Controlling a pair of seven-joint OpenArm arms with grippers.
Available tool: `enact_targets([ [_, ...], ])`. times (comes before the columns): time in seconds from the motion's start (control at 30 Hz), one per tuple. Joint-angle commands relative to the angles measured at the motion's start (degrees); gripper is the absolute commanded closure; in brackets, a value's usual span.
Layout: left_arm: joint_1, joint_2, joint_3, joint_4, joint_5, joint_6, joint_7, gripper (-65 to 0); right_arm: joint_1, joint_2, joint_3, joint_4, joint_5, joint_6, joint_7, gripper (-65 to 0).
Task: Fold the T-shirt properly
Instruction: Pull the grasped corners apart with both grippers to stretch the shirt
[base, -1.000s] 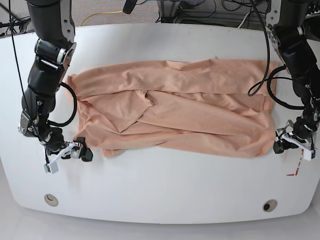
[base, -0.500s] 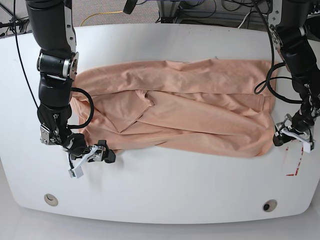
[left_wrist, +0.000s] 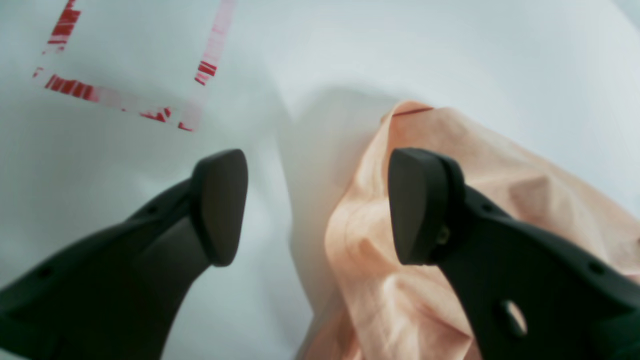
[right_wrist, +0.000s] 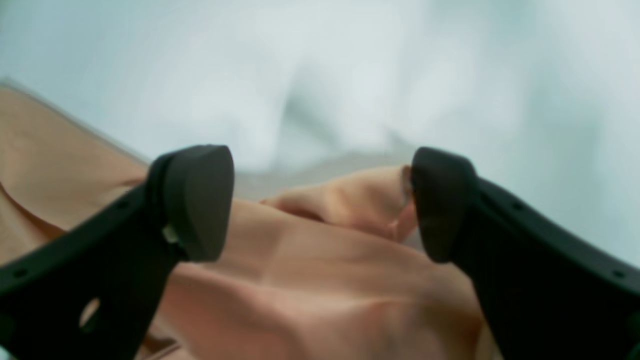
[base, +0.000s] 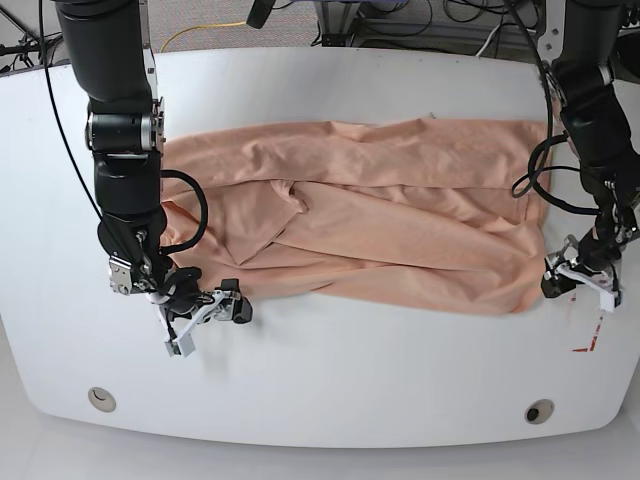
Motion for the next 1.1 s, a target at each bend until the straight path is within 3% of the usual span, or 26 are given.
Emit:
enact_targets([
  [0.0, -1.6, 0.0, 0.0, -0.2, 1.2, -0.3, -3.7, -41.0, 2.1, 1.0, -0.1, 0.9, 0.7, -1.1, 3.1, -51.8],
  [0.2, -1.7, 2.8, 0.1, -1.3, 5.4, -0.3, -6.5, -41.1, 2.1, 1.0, -2.6, 0.9, 0.7, -5.3, 4.4, -49.9],
  [0.57, -2.2, 5.0, 0.1, -1.3, 5.9, -0.3, -7.0, -39.6, 1.3, 1.0, -3.3, 0.9, 0.7, -6.0, 4.3, -21.6],
  [0.63, -2.9, 5.2, 0.2, -1.3, 6.0, -0.3, -7.0, -34.0, 1.2, 1.0, -3.3, 0.9, 0.7, -6.0, 4.1, -16.3],
  [0.87, -3.4, 5.0, 5.0, -1.3, 5.9, -0.3, -7.0, 0.0, 0.1, 1.0, -3.3, 1.2, 0.7, -6.0, 3.9, -0.8],
  [1.07, -3.4, 4.9, 6.2, -0.7, 5.9, -0.3, -6.7, 0.0, 0.3, 1.2, -3.3, 1.4, 0.9, -5.9, 3.9, 0.0],
])
